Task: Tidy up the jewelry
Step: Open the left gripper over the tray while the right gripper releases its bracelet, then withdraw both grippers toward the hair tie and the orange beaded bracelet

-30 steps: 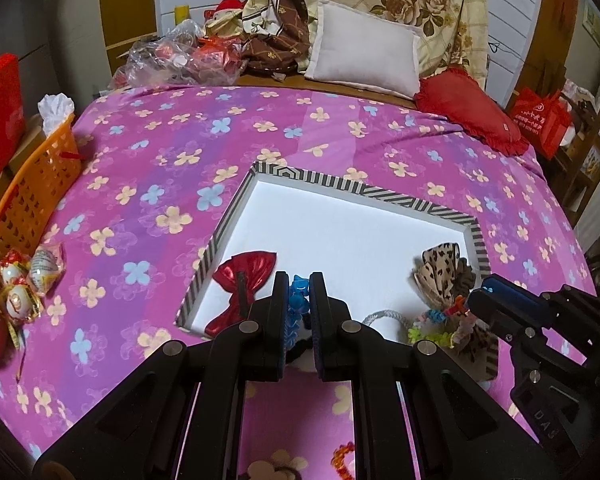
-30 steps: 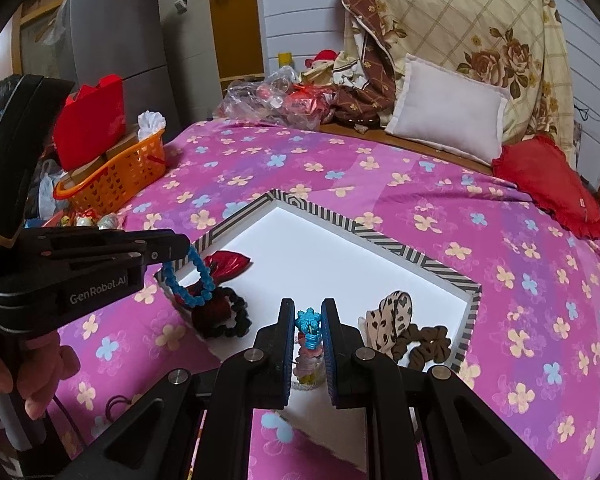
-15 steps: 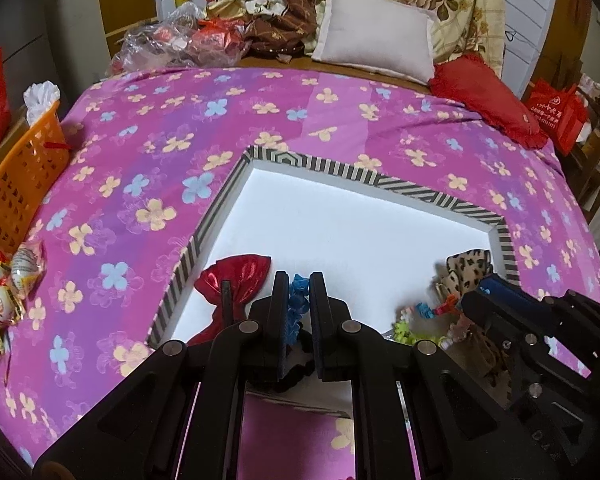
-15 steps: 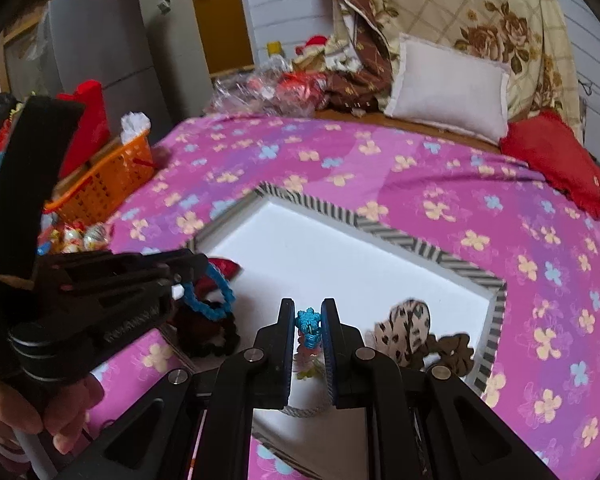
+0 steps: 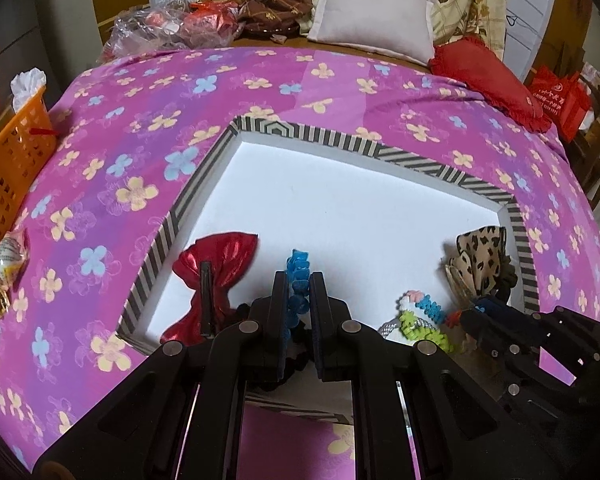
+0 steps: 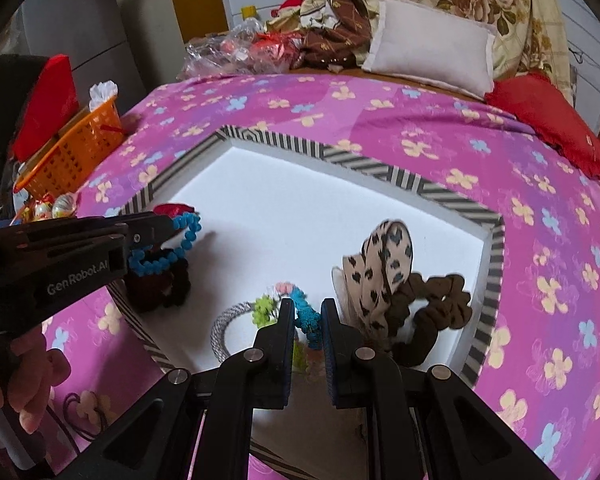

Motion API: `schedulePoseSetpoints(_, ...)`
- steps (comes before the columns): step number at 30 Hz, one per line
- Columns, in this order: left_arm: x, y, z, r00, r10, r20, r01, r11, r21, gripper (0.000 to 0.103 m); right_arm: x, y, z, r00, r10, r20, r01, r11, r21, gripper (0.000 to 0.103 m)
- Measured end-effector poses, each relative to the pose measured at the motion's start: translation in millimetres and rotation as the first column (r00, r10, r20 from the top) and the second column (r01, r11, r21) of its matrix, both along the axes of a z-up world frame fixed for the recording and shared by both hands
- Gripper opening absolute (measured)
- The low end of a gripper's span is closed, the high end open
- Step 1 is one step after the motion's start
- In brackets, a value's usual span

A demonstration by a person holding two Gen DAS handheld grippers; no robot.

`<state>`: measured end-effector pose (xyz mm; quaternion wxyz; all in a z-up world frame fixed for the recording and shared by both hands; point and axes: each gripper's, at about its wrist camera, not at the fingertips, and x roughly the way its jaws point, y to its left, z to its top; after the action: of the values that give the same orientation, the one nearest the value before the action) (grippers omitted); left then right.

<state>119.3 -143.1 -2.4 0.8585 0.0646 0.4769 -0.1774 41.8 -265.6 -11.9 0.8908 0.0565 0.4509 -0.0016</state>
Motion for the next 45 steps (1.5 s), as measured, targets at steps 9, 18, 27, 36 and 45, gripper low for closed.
schedulePoseSetpoints(9,-1,6,-15,0.999,0.02,-0.04,-0.019,1.0,0.014,0.009,-1,3,-16,0.999,-0.002,-0.044,0.001,1.0,-0.012,0.012)
schedulePoseSetpoints(18,-4,10,-13,0.999,0.031,-0.027,-0.031,0.999,0.018,0.029,-6,3,-14,0.999,-0.013,-0.045,0.012,1.0,-0.002,0.035)
schedulePoseSetpoints(27,-15,17,-3,0.999,0.037,-0.003,-0.037,0.999,0.014,0.043,-20,8,-3,1.0,-0.015,-0.012,0.015,1.0,0.012,0.042)
schedulePoseSetpoints(36,-38,28,11,0.998,0.047,0.036,-0.047,0.999,0.005,0.051,-48,12,11,0.999,-0.04,0.026,0.039,0.999,0.029,0.044)
schedulePoseSetpoints(45,-77,49,20,0.996,0.059,0.068,-0.06,0.998,0.005,0.055,-85,30,21,0.997,-0.05,0.064,0.049,0.999,0.018,0.061)
